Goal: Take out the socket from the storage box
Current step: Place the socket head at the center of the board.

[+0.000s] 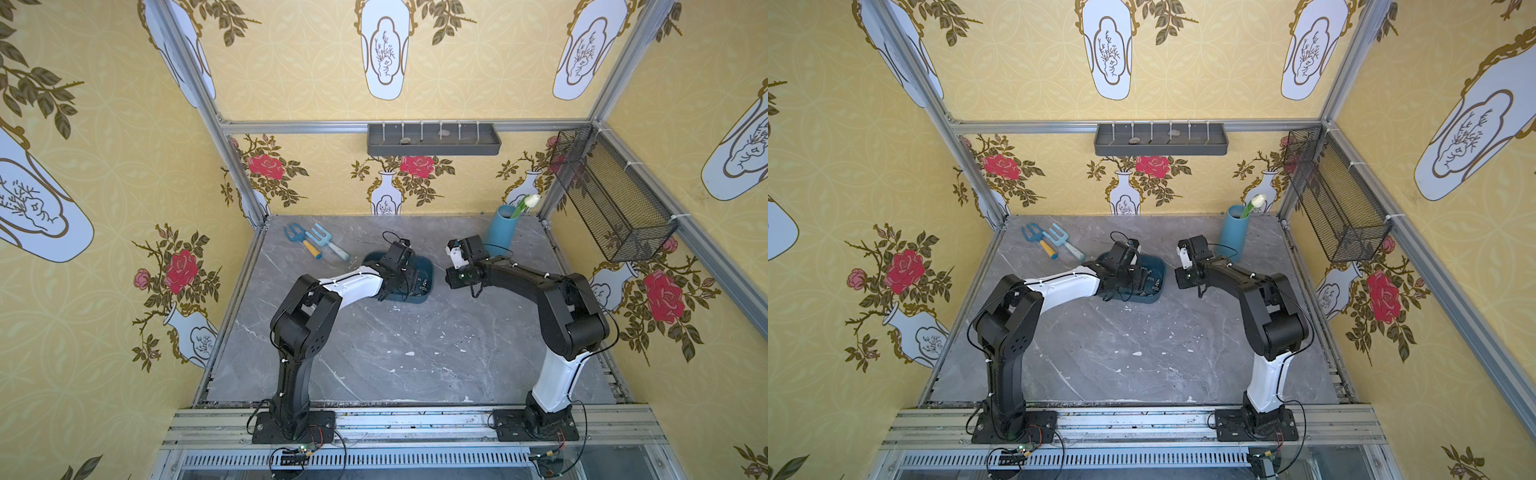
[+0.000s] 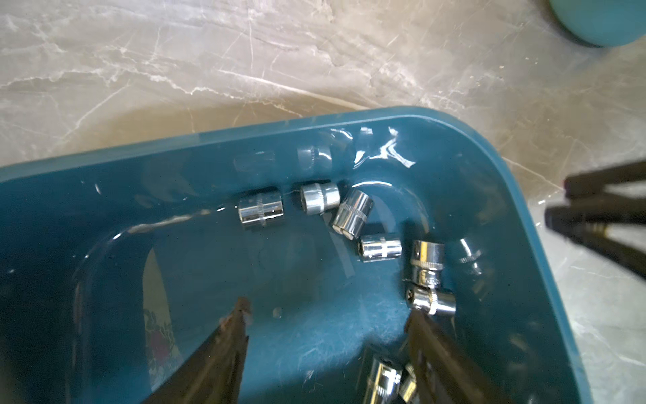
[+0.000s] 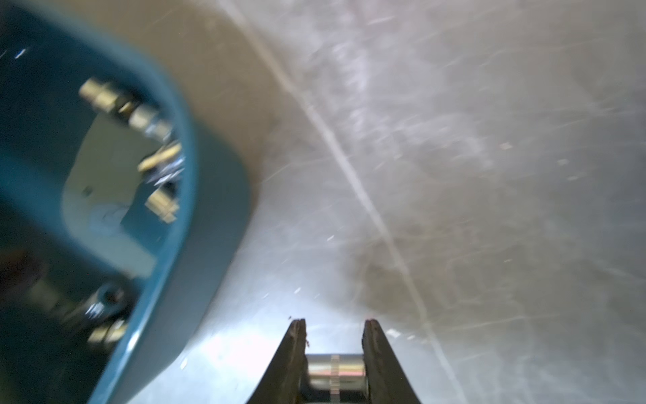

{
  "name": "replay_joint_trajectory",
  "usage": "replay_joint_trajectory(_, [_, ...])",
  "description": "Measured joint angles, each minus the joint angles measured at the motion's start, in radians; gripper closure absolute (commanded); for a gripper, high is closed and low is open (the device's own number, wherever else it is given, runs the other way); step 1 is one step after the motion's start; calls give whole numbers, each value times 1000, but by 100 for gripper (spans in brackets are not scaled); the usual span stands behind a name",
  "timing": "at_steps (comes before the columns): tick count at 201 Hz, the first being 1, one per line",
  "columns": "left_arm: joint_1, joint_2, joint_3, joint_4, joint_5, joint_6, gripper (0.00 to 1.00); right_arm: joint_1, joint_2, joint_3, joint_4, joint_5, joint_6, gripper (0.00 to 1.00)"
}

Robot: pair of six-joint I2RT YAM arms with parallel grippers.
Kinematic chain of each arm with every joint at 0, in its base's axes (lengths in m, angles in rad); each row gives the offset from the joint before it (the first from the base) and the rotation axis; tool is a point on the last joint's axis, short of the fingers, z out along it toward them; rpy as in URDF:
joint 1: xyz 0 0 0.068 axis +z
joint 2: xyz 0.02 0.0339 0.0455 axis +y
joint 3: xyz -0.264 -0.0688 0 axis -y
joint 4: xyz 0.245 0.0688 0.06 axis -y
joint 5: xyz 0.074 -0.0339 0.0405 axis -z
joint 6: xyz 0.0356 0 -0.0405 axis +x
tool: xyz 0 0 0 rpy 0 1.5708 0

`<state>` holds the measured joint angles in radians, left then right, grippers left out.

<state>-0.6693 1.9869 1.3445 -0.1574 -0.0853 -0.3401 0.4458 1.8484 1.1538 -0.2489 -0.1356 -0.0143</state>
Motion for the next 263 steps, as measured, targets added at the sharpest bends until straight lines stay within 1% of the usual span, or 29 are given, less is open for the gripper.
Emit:
replay_joint_trajectory(40, [0,-21,-19,11,5,10,23,51,-6,-56,-4,-27,-92,72])
replay_joint_trajectory(81, [0,-43,-45,15,6,18,23,59,0,-61,10,-34,-143,69])
replay_joint_trajectory(122, [0,-50,-54,18,7,18,23,61,16,-59,14,-26,-156,65])
replay_joint_trajectory(160, [1,-56,-57,20,7,18,23,60,21,-59,17,-11,-163,58])
replay_joint_trajectory(201, [1,-63,-58,19,7,18,23,54,21,-59,18,-9,-162,55])
replay_joint_trajectory(233, [0,-65,-45,7,20,17,23,33,-27,-65,19,-21,-143,48])
replay_joint_trajectory(263, [0,-64,-27,2,47,13,22,24,-67,-76,20,-39,-141,46])
